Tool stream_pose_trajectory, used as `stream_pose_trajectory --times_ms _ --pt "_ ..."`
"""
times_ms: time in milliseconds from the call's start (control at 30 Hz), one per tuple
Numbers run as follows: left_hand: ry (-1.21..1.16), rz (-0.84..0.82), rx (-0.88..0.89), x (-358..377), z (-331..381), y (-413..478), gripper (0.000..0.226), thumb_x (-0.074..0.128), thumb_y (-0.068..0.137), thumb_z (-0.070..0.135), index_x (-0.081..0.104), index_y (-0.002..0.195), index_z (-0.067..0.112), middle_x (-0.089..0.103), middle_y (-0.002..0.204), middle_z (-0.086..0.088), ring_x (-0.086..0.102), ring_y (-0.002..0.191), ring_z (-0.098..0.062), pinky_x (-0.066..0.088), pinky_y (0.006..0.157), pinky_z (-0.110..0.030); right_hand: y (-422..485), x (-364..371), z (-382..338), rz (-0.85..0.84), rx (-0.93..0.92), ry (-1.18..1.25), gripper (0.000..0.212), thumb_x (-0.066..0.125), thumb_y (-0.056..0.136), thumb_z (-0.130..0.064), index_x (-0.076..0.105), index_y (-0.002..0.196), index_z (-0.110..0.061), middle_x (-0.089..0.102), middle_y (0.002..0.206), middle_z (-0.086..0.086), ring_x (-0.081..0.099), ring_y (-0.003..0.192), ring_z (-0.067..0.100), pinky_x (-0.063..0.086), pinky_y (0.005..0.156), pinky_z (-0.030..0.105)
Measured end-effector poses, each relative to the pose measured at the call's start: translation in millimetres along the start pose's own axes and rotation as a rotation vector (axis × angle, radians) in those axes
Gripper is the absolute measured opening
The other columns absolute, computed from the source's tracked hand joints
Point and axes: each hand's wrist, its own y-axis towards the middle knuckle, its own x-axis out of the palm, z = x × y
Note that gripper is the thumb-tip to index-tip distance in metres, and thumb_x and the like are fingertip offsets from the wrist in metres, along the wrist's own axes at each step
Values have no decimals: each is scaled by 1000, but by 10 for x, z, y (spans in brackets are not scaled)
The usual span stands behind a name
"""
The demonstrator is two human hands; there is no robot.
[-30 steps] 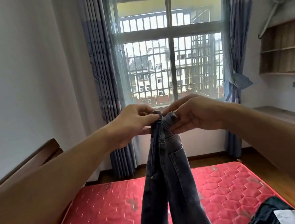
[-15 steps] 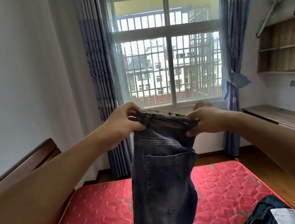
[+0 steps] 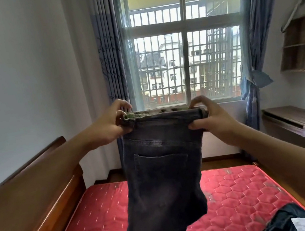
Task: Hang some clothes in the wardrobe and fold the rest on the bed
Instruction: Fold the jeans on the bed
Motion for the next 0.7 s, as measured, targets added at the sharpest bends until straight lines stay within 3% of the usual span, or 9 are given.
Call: stream_pose_trajectory --times_ms 67,167,233,333,400,467,533,600,700 --pt "1 12 -21 -109 -7 32 73 74 84 -3 43 132 43 64 115 -3 65 104 -19 58 80 -28 75 120 -30 87 28 184 61 76 72 2 60 117 -35 66 98 12 68 88 24 61 80 41" --pt "134 -66 -60 -224 15 110 78 74 83 2 38 140 41 56 122 -5 60 108 -22 52 81 -25 165 297 -106 124 -12 184 36 76 66 -8 71 100 -19 72 95 11 70 90 25 60 79 36" --pt "275 -209 -99 -243 84 163 85 78 77 18 33 146 38 46 135 -4 52 117 -22 52 91 -30 189 399 -167 110 -56 159 27 74 65 -11 73 91 -18 74 91 9 71 85 21 60 76 33" --pt "495 -321 -41 -90 285 309 94 79 65 52 37 148 39 41 143 9 42 129 -13 37 108 -35 212 513 -230 40 -137 122 26 73 70 -2 72 94 -12 70 87 14 68 83 22 58 81 41" --pt "438 -366 -22 77 393 440 65 83 73 44 54 130 35 61 125 11 58 114 -11 47 97 -29 236 532 -258 42 -181 77 28 72 73 5 70 99 -6 68 87 19 64 82 21 56 82 43" --pt "374 -364 16 211 424 548 30 81 81 28 63 102 36 69 98 15 67 94 -9 50 81 -23 263 444 -229 47 -198 53 32 75 72 -4 69 103 -8 70 91 18 65 82 17 55 79 38" --pt "330 -306 85 259 427 639 24 80 82 22 63 90 38 69 87 22 66 84 0 46 71 -11 242 230 -77 -48 -147 62 40 83 72 -20 70 110 -17 75 98 6 69 89 13 56 79 28" --pt "294 -216 130 269 462 712 25 81 81 22 63 86 39 67 85 27 64 80 6 42 64 -3 109 38 252 -229 5 75 42 88 74 -26 72 113 -22 77 107 1 71 97 13 57 81 26" --pt "296 -171 107 196 527 814 21 84 79 25 68 86 36 71 85 21 65 77 6 41 60 -2 -197 -166 1011 -305 243 -168 23 85 76 -6 76 96 -12 75 93 -4 68 91 16 58 87 46"
